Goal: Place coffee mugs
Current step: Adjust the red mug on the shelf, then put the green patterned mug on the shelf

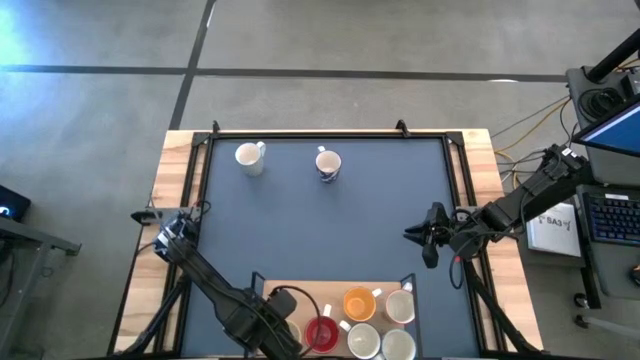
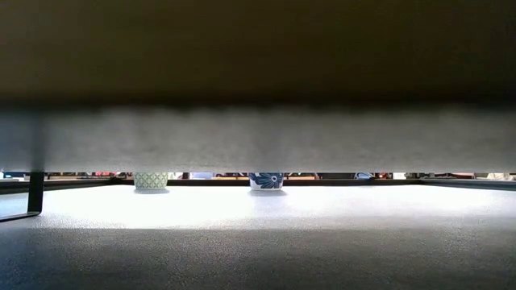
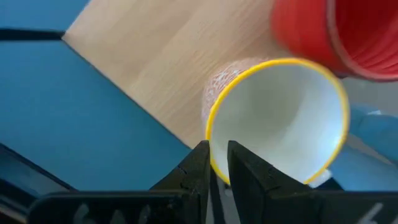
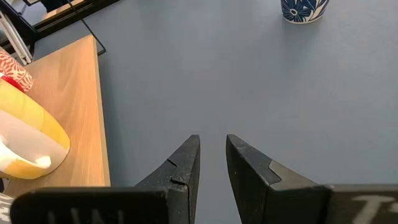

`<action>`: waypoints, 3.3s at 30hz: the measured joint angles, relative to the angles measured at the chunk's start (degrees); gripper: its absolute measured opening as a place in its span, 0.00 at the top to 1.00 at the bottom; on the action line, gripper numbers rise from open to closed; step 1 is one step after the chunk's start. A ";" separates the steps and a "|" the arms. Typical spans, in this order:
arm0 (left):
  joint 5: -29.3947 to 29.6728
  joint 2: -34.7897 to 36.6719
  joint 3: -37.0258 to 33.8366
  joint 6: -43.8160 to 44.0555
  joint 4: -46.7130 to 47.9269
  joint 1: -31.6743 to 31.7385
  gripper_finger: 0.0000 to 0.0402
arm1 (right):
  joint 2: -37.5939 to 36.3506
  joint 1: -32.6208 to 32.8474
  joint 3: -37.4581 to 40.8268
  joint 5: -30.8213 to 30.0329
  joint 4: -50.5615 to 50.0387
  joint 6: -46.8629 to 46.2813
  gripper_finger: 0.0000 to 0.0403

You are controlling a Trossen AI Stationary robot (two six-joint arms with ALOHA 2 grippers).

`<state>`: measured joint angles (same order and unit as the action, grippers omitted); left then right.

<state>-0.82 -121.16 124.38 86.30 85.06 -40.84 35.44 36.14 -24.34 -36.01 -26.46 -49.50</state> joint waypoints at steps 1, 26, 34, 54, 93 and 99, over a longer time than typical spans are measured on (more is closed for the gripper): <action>0.82 0.00 0.46 0.00 0.01 0.00 0.90 | 0.00 0.00 0.00 -0.02 0.00 0.00 0.83; 7.97 -0.85 2.25 -13.38 -6.80 7.16 0.77 | 0.00 -0.01 0.01 -0.01 0.00 0.01 0.83; 7.23 -2.78 2.18 -14.27 -11.76 8.41 0.76 | -0.02 -0.02 0.02 -0.02 0.00 0.00 0.83; 2.08 -5.88 2.18 -13.90 -15.27 8.44 0.82 | -0.02 0.00 0.00 -0.02 0.02 0.00 0.83; 8.88 -1.55 8.08 -25.59 4.42 15.68 0.86 | -0.01 -0.02 0.00 -0.01 0.11 0.01 0.83; 9.72 8.98 -7.39 -39.31 4.96 23.47 0.84 | 0.00 -0.02 0.00 -0.02 0.22 0.00 0.83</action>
<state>8.90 -112.18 116.99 46.99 90.02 -17.37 35.44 36.12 -24.34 -36.03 -26.24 -49.50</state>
